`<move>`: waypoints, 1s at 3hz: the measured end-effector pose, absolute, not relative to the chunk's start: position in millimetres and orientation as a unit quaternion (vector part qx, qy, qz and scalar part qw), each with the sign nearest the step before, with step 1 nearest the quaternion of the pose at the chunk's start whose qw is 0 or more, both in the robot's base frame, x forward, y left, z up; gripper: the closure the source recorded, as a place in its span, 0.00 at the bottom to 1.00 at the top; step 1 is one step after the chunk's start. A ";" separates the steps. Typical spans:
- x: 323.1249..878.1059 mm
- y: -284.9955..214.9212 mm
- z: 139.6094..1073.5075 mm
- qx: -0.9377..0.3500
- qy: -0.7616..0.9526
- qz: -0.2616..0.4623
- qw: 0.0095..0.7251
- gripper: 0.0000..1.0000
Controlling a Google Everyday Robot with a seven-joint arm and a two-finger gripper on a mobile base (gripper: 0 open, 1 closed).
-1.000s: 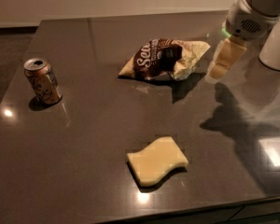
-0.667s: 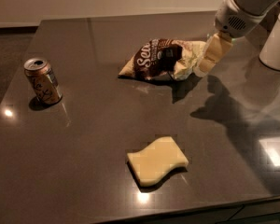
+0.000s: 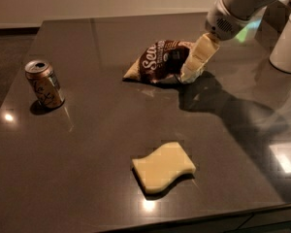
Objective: Move brown chip bag near sponge
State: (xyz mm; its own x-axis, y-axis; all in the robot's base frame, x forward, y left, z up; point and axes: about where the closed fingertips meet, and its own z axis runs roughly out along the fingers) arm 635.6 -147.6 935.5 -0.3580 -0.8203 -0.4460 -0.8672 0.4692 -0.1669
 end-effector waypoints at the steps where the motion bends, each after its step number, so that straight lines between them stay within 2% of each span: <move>1: 646.2 -134.1 928.4 -0.511 0.822 0.058 0.245 0.16; 3: 641.8 -113.8 926.8 -0.531 0.810 0.067 0.240 0.63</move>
Offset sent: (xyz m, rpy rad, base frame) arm 0.0161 0.0350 -0.0122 0.0265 0.0223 0.0412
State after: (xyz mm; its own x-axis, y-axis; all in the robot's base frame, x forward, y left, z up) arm 641.8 -113.8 926.8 -0.3207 -0.8276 -0.4606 -0.8923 0.4271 -0.1461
